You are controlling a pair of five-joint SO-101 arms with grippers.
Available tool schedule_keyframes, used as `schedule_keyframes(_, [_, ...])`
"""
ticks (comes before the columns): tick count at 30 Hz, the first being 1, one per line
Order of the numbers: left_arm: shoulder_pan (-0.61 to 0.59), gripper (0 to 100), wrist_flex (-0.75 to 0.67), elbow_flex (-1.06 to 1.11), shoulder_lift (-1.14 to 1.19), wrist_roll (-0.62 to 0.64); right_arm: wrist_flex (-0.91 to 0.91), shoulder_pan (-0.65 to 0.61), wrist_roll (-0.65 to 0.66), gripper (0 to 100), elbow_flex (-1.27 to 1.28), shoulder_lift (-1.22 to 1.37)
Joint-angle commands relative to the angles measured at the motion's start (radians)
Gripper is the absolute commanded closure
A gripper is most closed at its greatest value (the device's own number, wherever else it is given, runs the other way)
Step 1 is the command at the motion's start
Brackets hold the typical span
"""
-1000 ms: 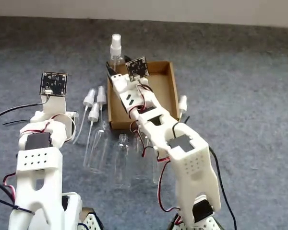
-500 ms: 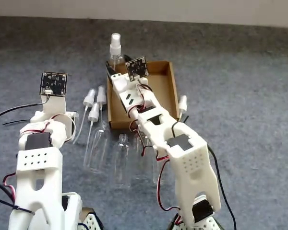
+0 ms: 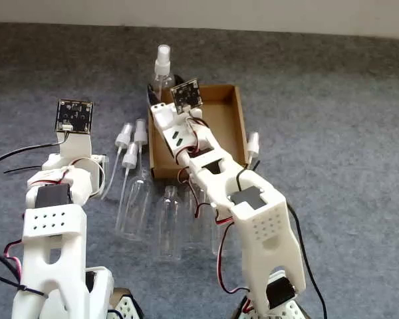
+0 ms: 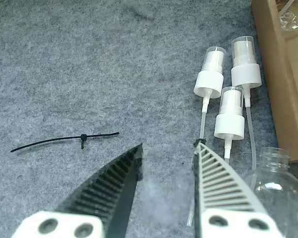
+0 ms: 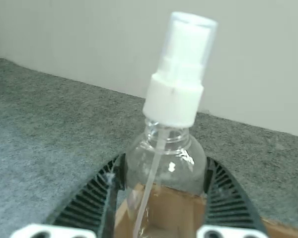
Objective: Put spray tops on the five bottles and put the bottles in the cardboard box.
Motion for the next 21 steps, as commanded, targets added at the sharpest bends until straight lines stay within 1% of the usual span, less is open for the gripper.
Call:
schedule_keyframes(1, [-0.01, 84, -0.018, -0.004, -0.016, 0.002, 0.061, -0.002, 0.034, 83.5, -0.041, -0.07])
schedule_keyframes(5, [-0.01, 84, -0.018, -0.004, -0.016, 0.002, 0.07, 0.001, 0.034, 82.2, -0.041, -0.099])
schedule_keyframes(7, [-0.01, 84, -0.018, -0.004, -0.016, 0.002, 0.101, 0.002, 0.032, 77.6, -0.041, -0.105])
schedule_keyframes(10, [-0.01, 84, -0.018, -0.004, -0.016, 0.002, 0.173, 0.002, -0.012, 69.9, -0.041, -0.119])
schedule_keyframes(11, [-0.01, 84, -0.018, -0.004, -0.016, 0.002, 0.183, 0.004, -0.02, 68.7, -0.041, -0.124])
schedule_keyframes(18, [-0.01, 84, -0.018, -0.004, -0.016, 0.002, 0.197, 0.004, -0.023, 68.3, -0.041, -0.177])
schedule_keyframes(21, [-0.01, 84, -0.018, -0.004, -0.016, 0.002, 0.275, 0.004, -0.021, 68.3, -0.05, -0.2])
